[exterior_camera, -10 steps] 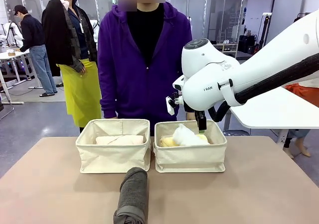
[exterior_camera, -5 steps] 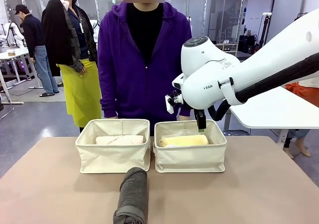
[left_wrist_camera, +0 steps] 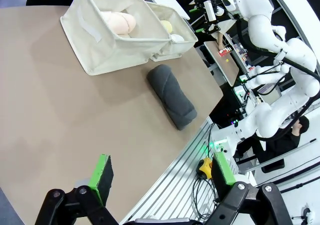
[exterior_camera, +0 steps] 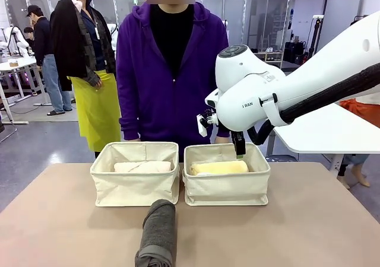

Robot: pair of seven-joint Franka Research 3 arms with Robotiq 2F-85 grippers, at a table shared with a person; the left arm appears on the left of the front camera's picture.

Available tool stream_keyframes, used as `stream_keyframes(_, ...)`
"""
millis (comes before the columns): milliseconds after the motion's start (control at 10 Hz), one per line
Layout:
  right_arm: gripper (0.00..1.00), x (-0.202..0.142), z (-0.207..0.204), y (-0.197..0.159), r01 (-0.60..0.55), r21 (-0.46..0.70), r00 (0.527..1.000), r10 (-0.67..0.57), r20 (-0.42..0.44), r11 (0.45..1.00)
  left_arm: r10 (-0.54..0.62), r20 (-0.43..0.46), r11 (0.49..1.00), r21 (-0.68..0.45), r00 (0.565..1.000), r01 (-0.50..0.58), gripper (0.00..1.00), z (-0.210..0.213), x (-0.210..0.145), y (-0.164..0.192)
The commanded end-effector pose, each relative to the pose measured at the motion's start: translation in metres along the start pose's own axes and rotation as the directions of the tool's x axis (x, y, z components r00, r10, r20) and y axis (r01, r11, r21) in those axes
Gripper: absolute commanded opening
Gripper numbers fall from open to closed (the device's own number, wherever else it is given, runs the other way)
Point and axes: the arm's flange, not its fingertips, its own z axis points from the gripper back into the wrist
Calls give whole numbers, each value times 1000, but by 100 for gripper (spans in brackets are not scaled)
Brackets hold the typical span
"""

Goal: Divide the towels into two baskets.
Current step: Pick up one hotel-folded towel from the bottom of the table and place it in the Fabric basket indicated by the person.

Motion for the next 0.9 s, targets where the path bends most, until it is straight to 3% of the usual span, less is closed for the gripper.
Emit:
stream_keyframes(0, 100, 0, 0, -1, -4, -4, 1000, 4, 3, 1000, -14, 16, 1000, -16, 1000, 14, 100, 2, -1, -1)
stream_keyframes(600, 100, 0, 0, 0, 0, 0, 1000, 0, 0, 1000, -14, 16, 1000, -16, 1000, 14, 100, 2, -1, -1)
stream_keyframes(800, 100, -43, 43, 24, 139, 158, 988, -148, 45, 978, -14, 16, 1000, -16, 1000, 14, 100, 2, -1, -1)
